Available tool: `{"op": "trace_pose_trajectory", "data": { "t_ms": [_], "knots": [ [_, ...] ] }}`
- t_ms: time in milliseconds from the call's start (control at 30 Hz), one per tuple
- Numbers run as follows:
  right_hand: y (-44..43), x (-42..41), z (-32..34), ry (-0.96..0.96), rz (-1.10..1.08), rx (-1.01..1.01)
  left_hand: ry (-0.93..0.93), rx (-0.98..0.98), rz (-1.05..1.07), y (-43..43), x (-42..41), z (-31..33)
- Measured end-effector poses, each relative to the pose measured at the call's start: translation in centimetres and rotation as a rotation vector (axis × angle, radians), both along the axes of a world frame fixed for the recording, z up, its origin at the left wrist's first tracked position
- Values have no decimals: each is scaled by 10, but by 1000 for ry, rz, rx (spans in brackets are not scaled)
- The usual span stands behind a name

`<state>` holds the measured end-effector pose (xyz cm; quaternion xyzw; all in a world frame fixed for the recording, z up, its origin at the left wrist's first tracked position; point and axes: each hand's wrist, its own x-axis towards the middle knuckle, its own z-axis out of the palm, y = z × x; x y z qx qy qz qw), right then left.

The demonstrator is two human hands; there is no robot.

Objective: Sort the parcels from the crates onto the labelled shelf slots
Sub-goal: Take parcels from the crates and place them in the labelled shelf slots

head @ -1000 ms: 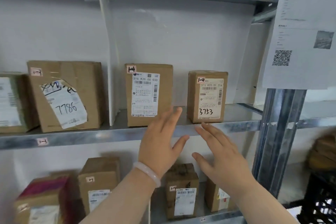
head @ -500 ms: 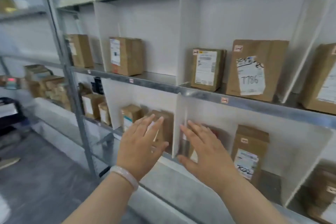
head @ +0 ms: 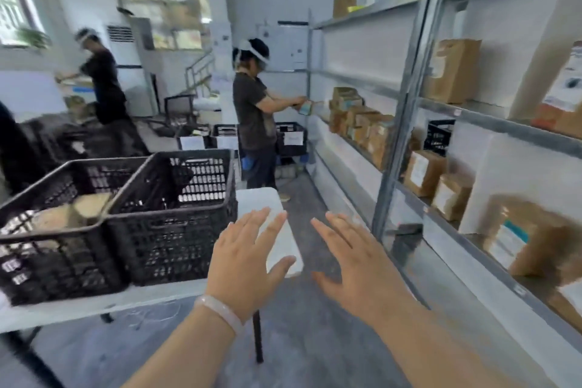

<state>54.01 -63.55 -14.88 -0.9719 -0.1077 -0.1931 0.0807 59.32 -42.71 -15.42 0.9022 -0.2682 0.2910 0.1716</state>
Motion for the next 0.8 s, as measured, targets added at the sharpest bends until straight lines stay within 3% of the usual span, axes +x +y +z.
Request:
{"op": "trace_pose_trajectory", "data": {
  "t_ms": [200,567,800],
  "knots": [
    [93,110,-11,11,258,18,42,19,293,99,54,-11],
    [193,302,-1,18,548,83,87,-49,600,192,186,-18],
    [268,371,-20,88,730,137,221,-116,784,263,221,-46]
  ]
}}
